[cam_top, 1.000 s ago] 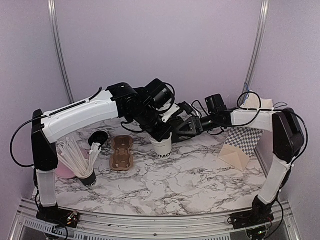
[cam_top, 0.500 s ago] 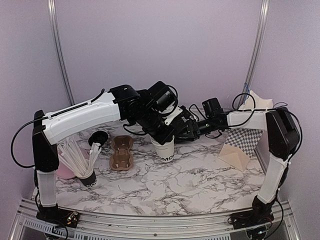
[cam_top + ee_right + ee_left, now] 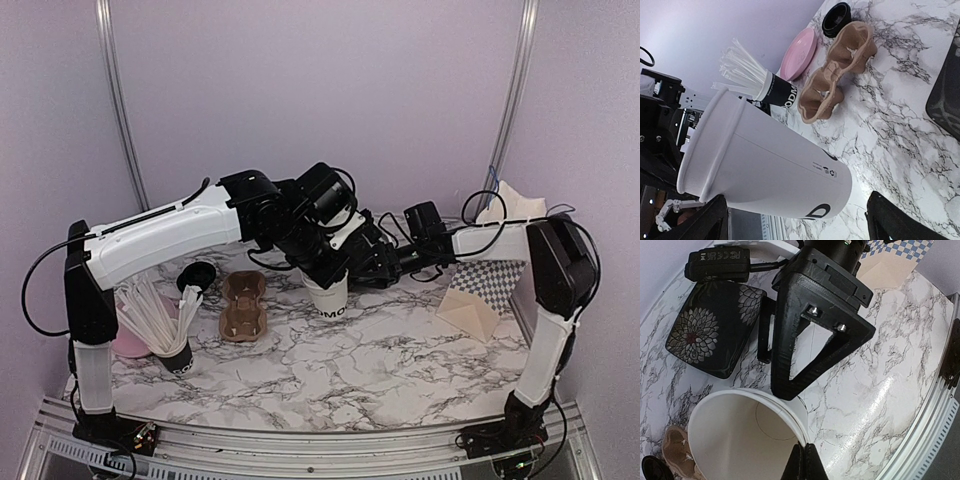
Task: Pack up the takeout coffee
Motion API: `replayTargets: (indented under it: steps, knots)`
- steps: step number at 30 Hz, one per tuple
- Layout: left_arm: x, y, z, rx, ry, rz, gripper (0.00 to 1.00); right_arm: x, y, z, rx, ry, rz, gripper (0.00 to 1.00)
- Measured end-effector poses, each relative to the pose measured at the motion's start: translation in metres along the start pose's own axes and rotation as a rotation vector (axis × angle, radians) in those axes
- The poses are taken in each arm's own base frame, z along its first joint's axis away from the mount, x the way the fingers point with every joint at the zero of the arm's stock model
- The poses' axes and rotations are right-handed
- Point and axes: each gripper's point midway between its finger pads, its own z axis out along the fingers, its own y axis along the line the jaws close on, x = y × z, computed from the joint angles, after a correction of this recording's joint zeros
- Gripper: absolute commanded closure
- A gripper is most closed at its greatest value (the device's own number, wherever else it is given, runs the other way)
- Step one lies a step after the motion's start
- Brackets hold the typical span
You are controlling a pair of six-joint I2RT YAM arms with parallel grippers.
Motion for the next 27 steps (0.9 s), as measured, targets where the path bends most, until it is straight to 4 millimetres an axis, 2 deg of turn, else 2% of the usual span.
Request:
replayTargets:
  steps: [6, 14, 19, 27]
  knots:
    - [-0.005, 0.004, 0.000, -0.025, -0.021, -0.001, 1.00, 0.011, 0.018, -0.003, -0.097, -0.011, 0.034, 0.05]
    - [-0.005, 0.006, 0.003, -0.035, -0.022, -0.001, 1.00, 0.006, 0.034, 0.000, -0.150, -0.008, 0.001, 0.09]
    - [-0.005, 0.005, 0.004, -0.030, -0.019, -0.001, 1.00, 0.006, 0.034, 0.001, -0.149, -0.007, 0.010, 0.12]
    - [-0.002, 0.001, 0.005, -0.001, -0.005, -0.014, 1.00, 0.008, 0.017, 0.007, -0.137, 0.004, 0.062, 0.15]
